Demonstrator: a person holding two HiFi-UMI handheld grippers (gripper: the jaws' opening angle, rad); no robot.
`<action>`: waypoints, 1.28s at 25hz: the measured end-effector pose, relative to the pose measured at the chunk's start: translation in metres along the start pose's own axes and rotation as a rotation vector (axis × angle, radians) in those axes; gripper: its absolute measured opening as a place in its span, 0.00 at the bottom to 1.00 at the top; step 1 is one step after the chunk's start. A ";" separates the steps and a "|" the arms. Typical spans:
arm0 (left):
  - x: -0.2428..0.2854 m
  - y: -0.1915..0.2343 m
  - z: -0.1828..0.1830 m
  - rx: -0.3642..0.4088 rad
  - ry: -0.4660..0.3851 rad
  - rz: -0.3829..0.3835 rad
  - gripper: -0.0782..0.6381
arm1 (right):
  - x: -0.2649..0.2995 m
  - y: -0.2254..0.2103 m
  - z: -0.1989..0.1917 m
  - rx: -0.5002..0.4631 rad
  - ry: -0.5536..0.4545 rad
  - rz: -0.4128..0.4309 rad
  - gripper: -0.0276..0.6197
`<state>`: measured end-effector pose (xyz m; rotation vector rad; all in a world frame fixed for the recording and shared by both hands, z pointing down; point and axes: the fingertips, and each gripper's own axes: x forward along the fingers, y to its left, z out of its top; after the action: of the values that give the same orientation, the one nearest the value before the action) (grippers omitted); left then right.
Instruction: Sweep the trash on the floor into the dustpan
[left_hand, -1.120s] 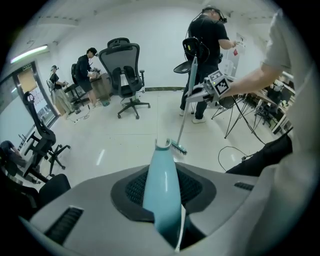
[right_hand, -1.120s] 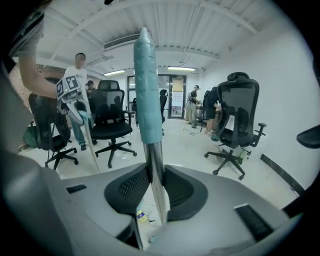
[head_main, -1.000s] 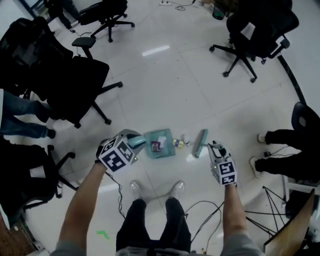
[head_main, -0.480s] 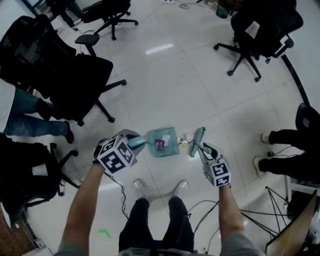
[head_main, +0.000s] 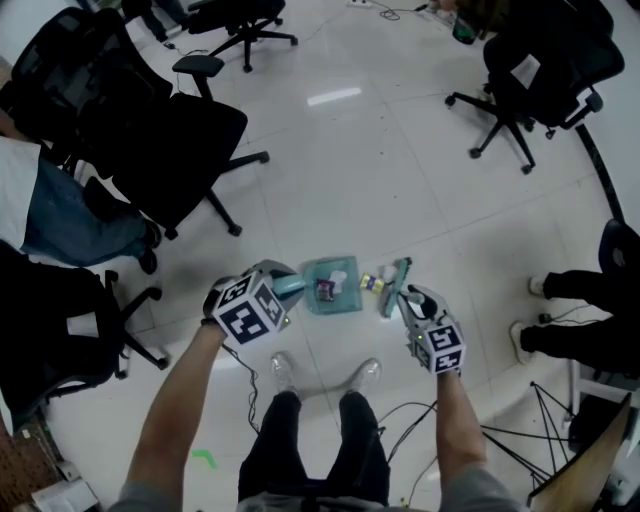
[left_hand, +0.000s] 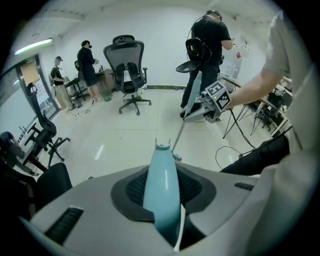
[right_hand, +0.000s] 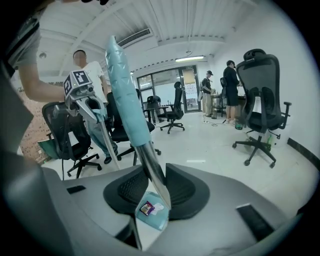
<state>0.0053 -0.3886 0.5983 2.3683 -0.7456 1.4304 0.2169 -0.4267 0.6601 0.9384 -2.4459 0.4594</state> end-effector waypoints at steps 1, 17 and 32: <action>-0.001 0.000 -0.001 0.002 0.000 0.000 0.26 | 0.002 0.004 0.001 0.022 -0.016 0.008 0.21; -0.007 -0.017 -0.006 -0.014 -0.003 -0.018 0.26 | 0.000 0.073 0.052 0.146 -0.143 0.203 0.21; -0.007 -0.016 -0.023 -0.044 0.021 -0.009 0.26 | -0.041 0.016 0.086 0.088 -0.233 0.075 0.19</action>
<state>-0.0050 -0.3626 0.6036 2.3168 -0.7522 1.4183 0.2056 -0.4337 0.5641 0.9880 -2.6980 0.5131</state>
